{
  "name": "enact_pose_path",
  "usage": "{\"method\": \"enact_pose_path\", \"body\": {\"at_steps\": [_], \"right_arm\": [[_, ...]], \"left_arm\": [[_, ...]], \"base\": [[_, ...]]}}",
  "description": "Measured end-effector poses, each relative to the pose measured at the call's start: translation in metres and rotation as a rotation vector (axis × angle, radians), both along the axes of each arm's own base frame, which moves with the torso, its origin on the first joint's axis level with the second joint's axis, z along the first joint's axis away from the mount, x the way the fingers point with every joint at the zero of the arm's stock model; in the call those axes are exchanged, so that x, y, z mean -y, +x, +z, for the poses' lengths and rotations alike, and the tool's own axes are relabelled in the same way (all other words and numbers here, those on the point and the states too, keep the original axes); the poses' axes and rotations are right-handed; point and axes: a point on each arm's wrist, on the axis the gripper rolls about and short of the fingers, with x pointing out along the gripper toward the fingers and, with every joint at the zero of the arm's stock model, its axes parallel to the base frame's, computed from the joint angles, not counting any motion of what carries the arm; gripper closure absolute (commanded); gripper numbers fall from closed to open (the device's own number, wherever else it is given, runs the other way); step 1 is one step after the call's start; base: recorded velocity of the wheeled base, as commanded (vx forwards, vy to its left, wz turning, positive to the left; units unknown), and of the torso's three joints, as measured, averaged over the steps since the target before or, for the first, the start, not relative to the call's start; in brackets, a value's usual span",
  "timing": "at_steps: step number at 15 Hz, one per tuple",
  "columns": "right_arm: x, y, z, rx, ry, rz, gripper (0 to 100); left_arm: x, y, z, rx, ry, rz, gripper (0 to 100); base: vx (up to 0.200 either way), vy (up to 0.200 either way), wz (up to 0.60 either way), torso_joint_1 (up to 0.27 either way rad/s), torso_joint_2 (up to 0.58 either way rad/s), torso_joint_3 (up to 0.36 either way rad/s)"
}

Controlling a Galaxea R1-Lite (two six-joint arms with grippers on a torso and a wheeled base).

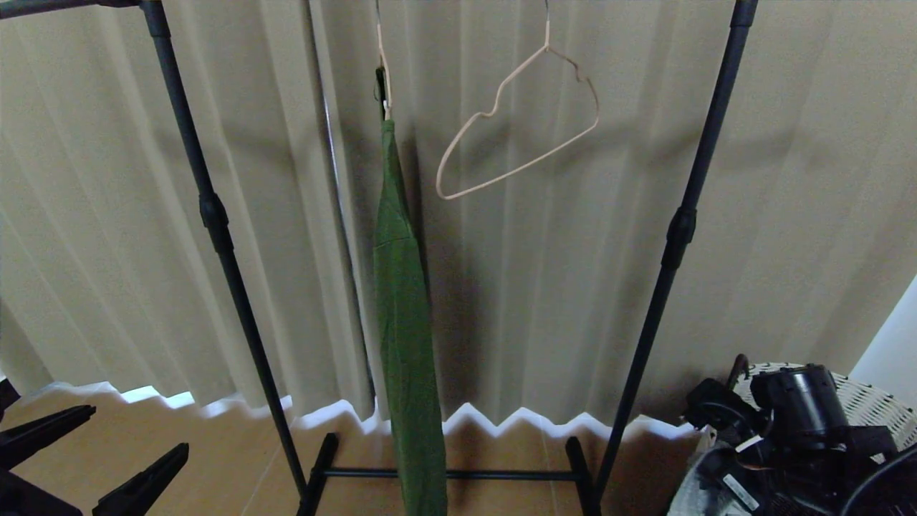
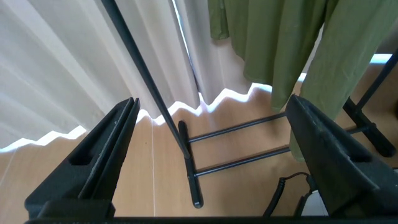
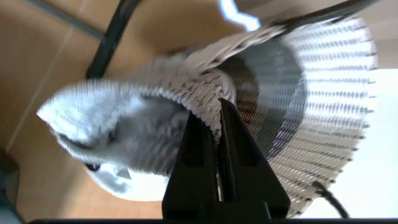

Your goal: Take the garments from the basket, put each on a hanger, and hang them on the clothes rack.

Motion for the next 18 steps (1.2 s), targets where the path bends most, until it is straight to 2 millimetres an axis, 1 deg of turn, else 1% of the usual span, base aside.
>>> {"method": "enact_pose_path", "body": {"at_steps": [1, 4, 6, 8, 10, 14, 16, 18], "right_arm": [[0.000, -0.002, 0.010, 0.043, 0.012, 0.000, 100], [0.002, -0.009, 0.042, 0.191, 0.046, 0.002, 100], [0.002, -0.010, 0.059, 0.269, 0.062, 0.003, 100], [0.002, -0.010, 0.068, 0.316, 0.072, 0.005, 100], [0.002, -0.010, 0.072, 0.336, 0.077, 0.005, 100], [-0.002, -0.004, 0.084, 0.380, 0.117, 0.045, 100], [-0.010, 0.005, 0.099, 0.437, 0.182, 0.112, 100], [-0.023, 0.013, 0.123, 0.523, 0.274, 0.176, 100]], "left_arm": [[0.000, 0.000, 0.000, 0.001, 0.000, -0.001, 0], [0.000, -0.002, 0.000, 0.008, -0.001, 0.000, 0], [0.000, -0.003, -0.001, 0.010, -0.001, 0.001, 0], [0.000, -0.004, -0.001, 0.009, 0.000, 0.000, 0], [0.000, -0.004, -0.002, 0.010, 0.001, -0.004, 0], [0.004, -0.008, -0.004, 0.013, 0.006, -0.068, 0], [0.010, -0.009, -0.005, 0.010, -0.006, -0.175, 0], [0.021, -0.009, -0.001, 0.007, -0.020, -0.332, 0]], "base": [[0.000, 0.000, 0.00, 0.000, 0.00, 0.000], [-0.200, 0.000, 0.00, 0.007, 0.00, 0.002], [-0.200, 0.000, 0.00, 0.000, 0.00, 0.007], [-0.200, 0.000, 0.00, 0.002, 0.00, 0.002], [0.000, 0.000, 0.00, 0.000, 0.00, 0.000], [0.000, 0.000, 0.00, 0.000, 0.00, 0.000], [0.000, 0.000, 0.00, 0.000, 0.00, 0.000], [0.000, 0.000, 0.00, 0.000, 0.00, 0.000]]}}
